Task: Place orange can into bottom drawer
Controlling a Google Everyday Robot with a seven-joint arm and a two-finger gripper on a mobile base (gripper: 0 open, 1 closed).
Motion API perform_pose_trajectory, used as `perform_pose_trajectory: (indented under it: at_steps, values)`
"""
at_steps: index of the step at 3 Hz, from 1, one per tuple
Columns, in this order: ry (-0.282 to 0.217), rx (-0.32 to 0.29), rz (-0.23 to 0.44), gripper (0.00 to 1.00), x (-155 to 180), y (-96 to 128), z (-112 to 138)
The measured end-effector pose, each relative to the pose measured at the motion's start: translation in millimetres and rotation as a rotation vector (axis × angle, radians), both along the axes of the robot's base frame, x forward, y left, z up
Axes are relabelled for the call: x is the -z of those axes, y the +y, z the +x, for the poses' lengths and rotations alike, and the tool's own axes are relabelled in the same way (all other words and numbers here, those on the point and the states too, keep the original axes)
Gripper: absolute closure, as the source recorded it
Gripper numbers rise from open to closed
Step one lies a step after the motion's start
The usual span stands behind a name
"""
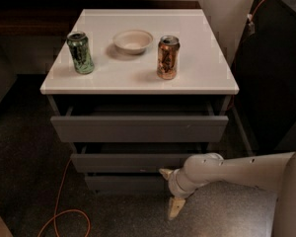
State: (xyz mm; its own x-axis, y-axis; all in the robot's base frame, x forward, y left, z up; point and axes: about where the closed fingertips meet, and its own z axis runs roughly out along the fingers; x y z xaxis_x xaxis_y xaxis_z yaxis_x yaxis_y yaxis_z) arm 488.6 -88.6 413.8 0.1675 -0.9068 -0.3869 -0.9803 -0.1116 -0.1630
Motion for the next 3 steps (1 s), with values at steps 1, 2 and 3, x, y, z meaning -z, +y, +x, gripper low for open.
perform_pose_trajectory:
  at_steps: [1,2,3]
  values:
    - [-0.024,-0.026,-0.007,0.00,37,6,6]
    - [-0.044,-0.044,0.003,0.00,70,13,10]
    - [-0.053,-0.065,0.012,0.00,125,17,12]
